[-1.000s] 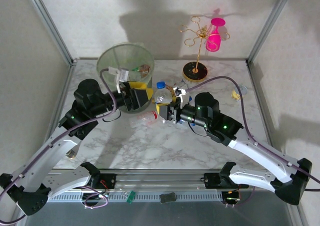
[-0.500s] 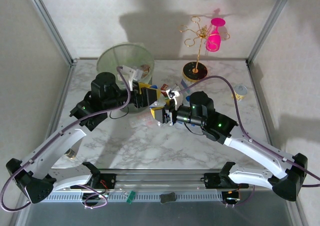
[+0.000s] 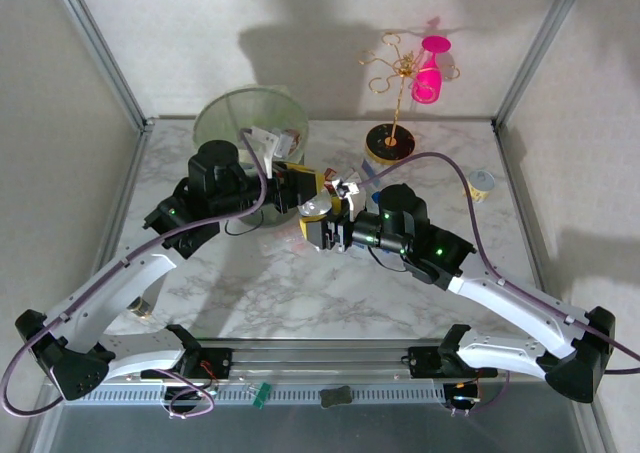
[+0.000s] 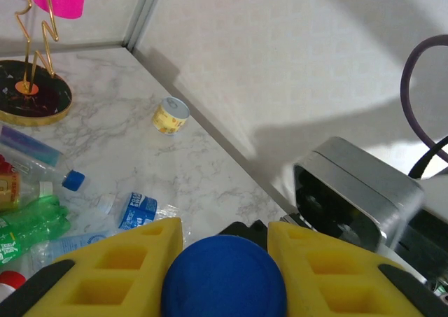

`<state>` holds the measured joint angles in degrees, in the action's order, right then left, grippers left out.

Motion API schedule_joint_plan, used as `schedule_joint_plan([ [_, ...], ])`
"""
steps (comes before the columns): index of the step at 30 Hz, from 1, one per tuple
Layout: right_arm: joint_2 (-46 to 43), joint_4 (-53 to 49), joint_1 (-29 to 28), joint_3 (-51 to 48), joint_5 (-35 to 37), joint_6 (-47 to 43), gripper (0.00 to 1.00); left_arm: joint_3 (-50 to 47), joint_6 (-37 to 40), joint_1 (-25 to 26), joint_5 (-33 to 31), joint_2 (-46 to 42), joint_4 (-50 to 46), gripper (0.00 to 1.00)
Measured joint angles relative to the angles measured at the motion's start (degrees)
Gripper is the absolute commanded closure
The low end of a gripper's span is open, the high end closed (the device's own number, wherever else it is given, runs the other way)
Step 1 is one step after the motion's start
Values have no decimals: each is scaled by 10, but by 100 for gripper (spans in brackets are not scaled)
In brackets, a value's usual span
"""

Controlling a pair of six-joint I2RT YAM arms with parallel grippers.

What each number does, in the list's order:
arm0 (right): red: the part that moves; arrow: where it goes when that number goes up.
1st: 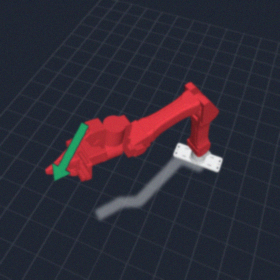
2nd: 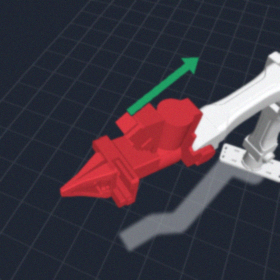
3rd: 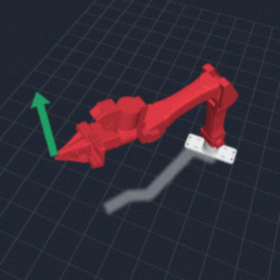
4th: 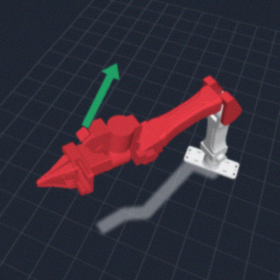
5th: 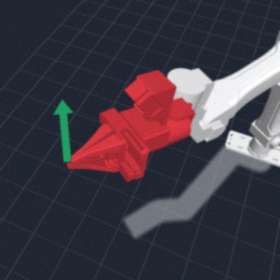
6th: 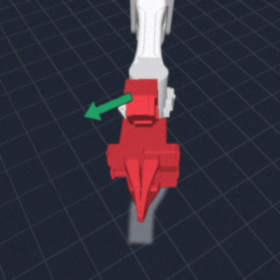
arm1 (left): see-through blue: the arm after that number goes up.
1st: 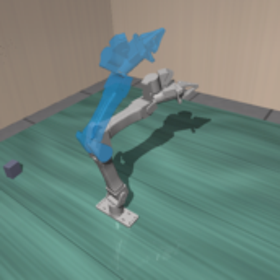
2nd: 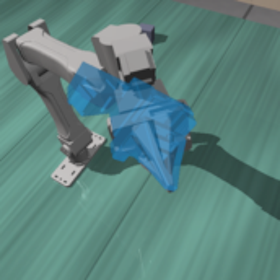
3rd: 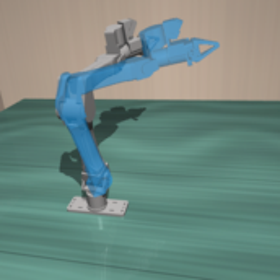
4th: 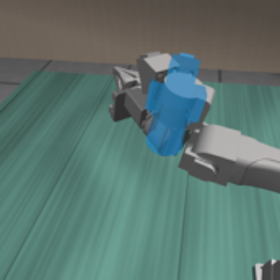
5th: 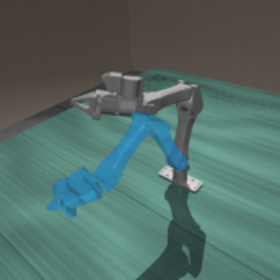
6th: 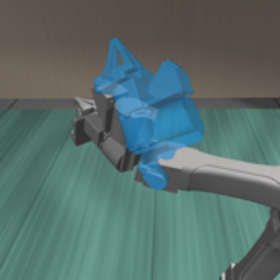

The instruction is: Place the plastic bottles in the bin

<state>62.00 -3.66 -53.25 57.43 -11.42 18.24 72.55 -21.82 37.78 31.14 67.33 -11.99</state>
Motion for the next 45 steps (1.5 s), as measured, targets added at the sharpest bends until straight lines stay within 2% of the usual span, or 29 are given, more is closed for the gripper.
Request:
schedule_joint_plan([
  [2, 0, -3, 0, 0, 16, 7, 11, 1, 0, 3, -12, 0, 0, 85],
  [4, 0, -5, 0, 0, 33, 9, 3, 8, 0, 3, -28, 2, -1, 87],
  [5, 0, -5, 0, 0, 44, 11, 2, 14, 0, 2, -39, 5, -2, 88],
  [10, -14, -5, 0, -1, 89, 19, 1, 26, -6, -20, -80, 7, 7, 100],
  [17, -34, -9, 0, -5, 130, 21, 1, 58, -12, -75, -144, 21, 19, 100],
  [25, -53, -26, 0, -16, 154, 21, 4, 86, -31, -113, -313, 28, 59, 100],
  [31, -52, -35, 0, -23, 160, 21, 4, 161, -62, -144, -389, 93, 69, 100],
  [35, -52, -40, 0, -24, 164, 21, 4, 190, -113, -181, -399, 148, 54, 100],
  [40, -57, -45, 0, -27, 174, 21, 4, 190, -184, -233, -347, 199, 41, 100],
  [45, -57, -47, 0, -30, 178, 21, 4, 190, -220, -244, -313, 226, 22, 100],
])
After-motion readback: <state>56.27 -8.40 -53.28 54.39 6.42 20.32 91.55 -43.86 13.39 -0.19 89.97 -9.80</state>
